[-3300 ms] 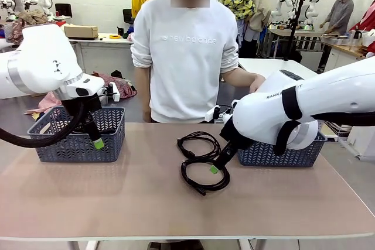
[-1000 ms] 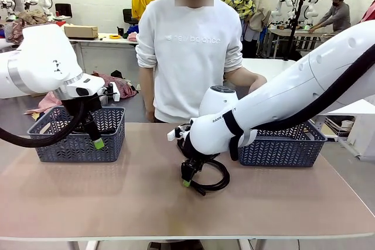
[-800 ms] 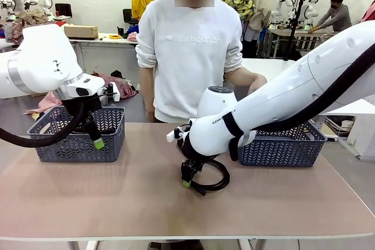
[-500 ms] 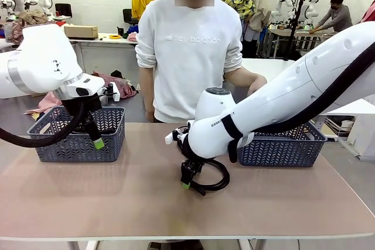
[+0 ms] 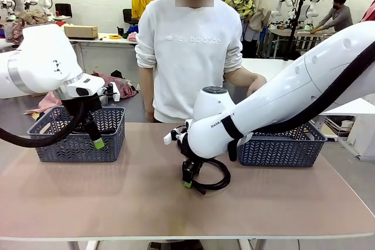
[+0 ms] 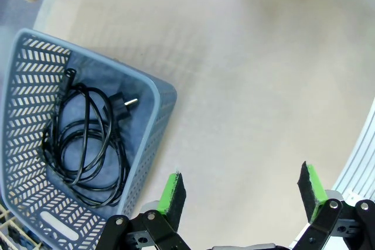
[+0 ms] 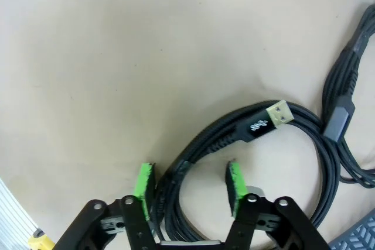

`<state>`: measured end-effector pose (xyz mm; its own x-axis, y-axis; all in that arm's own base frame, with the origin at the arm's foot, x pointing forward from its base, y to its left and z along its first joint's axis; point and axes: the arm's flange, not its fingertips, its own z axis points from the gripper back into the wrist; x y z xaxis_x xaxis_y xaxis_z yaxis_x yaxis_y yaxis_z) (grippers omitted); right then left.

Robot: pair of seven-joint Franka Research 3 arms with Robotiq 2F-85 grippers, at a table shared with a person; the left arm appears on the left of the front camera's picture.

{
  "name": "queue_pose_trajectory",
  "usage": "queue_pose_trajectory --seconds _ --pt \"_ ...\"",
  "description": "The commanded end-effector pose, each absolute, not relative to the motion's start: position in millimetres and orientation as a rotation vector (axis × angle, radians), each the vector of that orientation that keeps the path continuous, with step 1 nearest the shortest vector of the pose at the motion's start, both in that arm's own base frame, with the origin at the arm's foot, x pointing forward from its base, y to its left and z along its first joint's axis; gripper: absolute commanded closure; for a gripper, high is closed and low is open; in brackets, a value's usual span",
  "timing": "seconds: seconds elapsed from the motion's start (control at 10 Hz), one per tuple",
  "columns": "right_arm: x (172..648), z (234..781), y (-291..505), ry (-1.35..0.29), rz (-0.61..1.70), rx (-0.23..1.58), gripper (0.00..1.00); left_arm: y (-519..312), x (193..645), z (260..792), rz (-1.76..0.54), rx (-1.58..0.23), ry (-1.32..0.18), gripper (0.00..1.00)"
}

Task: Organize the cables according to human instructions.
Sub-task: Pick up a bundle of cables and place it in the basket indicated by the human.

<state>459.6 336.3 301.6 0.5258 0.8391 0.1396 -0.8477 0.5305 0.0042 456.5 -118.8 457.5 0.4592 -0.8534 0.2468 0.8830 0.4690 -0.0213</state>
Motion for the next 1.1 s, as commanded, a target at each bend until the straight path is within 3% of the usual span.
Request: queue_pose_trajectory --seconds 0.0,0.4,0.5,1.0 --pt "461 302 345 -0.141 0.986 0.047 0.56 -116 456 459 -1.077 -0.154 -0.206 0.00" --pt "459 302 345 -0.155 1.000 0.080 0.95 -116 456 459 -1.077 -0.154 -0.206 0.00" --pt "455 305 347 -0.147 1.008 0.086 1.00 -116 456 459 -1.077 -0.154 -0.206 0.00" --pt "426 365 343 -0.122 1.087 0.043 1.00 -116 456 459 -1.077 -0.154 -0.206 0.00"
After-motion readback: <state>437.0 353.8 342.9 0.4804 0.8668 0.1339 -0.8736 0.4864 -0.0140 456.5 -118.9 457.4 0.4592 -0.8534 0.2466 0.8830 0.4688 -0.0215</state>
